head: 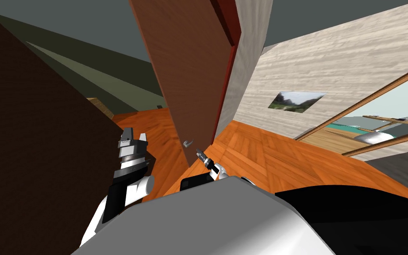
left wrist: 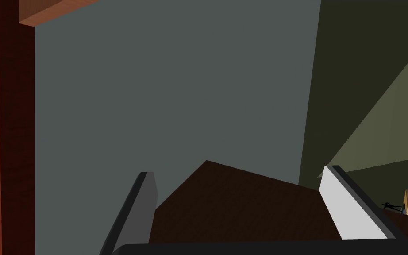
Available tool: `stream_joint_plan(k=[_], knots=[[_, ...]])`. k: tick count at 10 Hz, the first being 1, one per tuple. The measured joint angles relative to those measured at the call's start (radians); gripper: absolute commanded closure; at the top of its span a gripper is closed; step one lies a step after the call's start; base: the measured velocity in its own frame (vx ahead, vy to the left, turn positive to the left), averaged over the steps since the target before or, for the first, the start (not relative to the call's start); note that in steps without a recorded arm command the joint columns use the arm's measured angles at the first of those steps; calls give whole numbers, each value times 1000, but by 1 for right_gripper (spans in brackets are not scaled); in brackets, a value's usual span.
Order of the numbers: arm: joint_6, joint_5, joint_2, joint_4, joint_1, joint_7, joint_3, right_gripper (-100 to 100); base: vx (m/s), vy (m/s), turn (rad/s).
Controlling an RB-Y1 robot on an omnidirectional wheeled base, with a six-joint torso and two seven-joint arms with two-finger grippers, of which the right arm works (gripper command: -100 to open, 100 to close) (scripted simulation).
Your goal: Push the door open
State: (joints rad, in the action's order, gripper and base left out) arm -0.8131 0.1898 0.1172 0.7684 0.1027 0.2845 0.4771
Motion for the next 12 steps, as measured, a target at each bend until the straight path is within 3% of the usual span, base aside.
stream_joint_plan(k=[9,10,12], knots=[[-9,-9,-31,-36,3,-33,-24,-100,155,98,36],[-9,-9,-31,-36,4,-34,-24,100,-10,-5,-4],[-8,-9,-32,-35,6,-34,-25,100,-19,-14,15]])
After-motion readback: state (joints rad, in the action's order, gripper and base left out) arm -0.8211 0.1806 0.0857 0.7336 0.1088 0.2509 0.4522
